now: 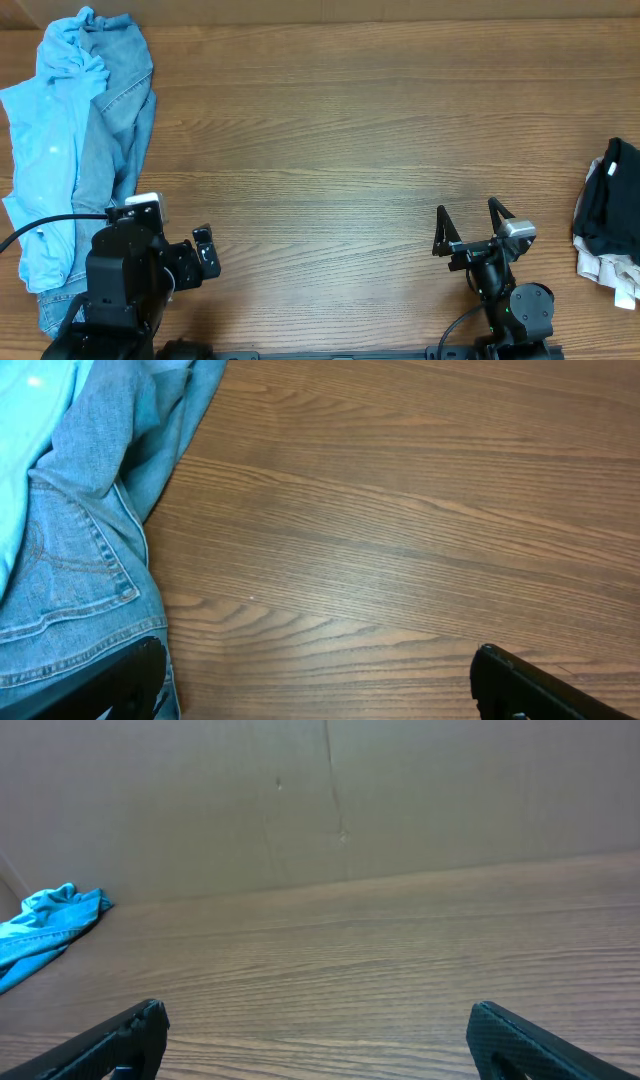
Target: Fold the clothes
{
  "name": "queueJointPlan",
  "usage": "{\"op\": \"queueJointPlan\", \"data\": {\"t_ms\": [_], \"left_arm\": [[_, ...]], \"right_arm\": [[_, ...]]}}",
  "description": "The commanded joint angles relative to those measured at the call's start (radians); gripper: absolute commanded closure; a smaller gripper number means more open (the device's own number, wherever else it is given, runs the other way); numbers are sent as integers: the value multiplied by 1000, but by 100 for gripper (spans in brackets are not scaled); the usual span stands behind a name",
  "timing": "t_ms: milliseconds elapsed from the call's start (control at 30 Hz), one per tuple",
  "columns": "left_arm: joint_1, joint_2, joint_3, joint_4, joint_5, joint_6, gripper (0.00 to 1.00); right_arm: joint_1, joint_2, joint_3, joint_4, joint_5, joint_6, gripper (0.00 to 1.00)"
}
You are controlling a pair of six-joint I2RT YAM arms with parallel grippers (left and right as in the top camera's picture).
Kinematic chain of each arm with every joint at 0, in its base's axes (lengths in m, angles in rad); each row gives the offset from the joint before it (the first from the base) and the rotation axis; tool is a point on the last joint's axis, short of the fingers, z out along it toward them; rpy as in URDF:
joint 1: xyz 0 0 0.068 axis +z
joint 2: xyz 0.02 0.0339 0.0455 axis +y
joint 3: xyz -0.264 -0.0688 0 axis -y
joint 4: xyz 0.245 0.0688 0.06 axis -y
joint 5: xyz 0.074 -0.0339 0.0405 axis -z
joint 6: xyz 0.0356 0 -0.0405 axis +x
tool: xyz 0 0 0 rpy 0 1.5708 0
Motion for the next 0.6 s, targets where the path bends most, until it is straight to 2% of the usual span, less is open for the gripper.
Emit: {"op": "queueJointPlan", "data": {"t_ms": [0,67,133,200,267,367,467,533,567], "left_arm": [[58,-82,-43,-14,-32,54,0],[111,-179,-151,27,-35,54,0],[138,-328,-345,182,-14,63,0],[138,-411,-443,272,30,108,0],[138,-550,-627,495,109,199,0],[138,-639,-812,813,156,270,0],[138,-663,-949,1061,147,268,0],[138,-663,-1021,1140,153,251,0],[137,-663,-1020,1109,152,249,0]], "right_arm": [[-2,-11,-10,6,-5,1,0],[-2,-11,-10,6,-5,1,0],[-2,-11,-10,6,-5,1,0],[-2,-11,-10,6,-5,1,0],[-2,-11,-10,6,-5,1,0],[-2,-11,-10,6,-5,1,0],[-2,-11,-10,6,-5,1,0],[-2,-11,-10,6,-5,1,0],[-2,-11,-10,6,-5,1,0]]}}
